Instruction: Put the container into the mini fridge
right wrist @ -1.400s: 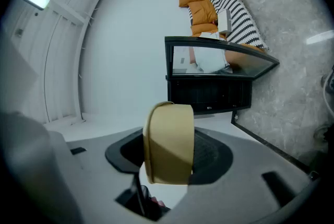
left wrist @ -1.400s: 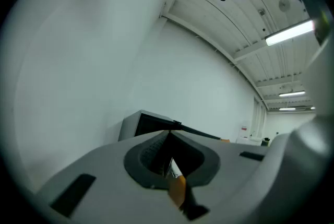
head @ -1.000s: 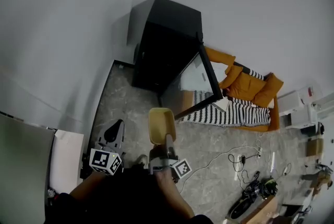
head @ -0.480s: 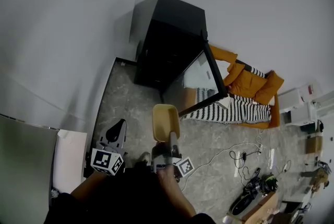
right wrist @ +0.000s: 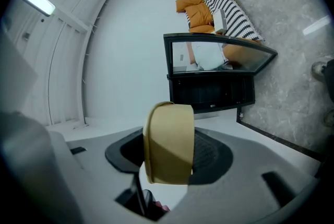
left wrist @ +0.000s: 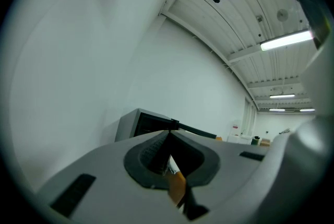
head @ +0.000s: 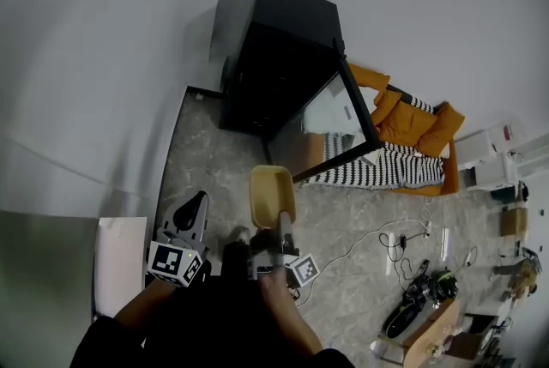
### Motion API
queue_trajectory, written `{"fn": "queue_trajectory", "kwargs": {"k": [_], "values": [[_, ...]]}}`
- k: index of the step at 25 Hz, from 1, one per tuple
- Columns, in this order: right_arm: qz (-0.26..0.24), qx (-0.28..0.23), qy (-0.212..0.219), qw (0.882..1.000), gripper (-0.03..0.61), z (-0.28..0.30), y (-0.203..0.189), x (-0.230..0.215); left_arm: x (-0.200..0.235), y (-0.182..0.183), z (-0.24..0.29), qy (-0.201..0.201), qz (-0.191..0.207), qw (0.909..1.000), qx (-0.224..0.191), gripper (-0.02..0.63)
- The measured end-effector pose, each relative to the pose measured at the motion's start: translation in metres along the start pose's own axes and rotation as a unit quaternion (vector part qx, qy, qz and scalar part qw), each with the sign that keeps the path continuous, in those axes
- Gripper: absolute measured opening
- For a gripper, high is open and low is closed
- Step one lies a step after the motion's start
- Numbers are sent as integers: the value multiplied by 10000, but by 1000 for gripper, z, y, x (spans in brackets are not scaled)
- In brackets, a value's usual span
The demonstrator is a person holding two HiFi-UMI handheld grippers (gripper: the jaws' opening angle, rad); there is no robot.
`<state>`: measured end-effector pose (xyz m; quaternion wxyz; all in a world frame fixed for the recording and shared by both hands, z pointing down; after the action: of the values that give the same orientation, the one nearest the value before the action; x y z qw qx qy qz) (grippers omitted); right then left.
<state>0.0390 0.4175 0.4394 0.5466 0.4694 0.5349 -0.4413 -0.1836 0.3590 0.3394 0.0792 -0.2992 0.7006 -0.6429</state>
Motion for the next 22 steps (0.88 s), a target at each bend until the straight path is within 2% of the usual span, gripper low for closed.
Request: {"fn": "queue_trajectory", "kwargs": {"k": [11,22], "values": [[79,157,15,9998,199,72,9,-9,6,-22,57,42,-71,10000,-5,6],[60,470,-103,9988,199,182,54,-17,-8,-39,178,122,32,9999,-3,6]]}}
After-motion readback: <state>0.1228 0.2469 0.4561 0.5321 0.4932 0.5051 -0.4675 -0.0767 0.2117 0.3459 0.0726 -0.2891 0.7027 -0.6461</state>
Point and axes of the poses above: the fingertips, and each gripper's own axes: z forward along the fingers, x to its left, y out of its top, the point moved 3 cm from there along -z, backward along the fingers, and after that the axes turned 12 degrees about -x, right-handed, at the moved point
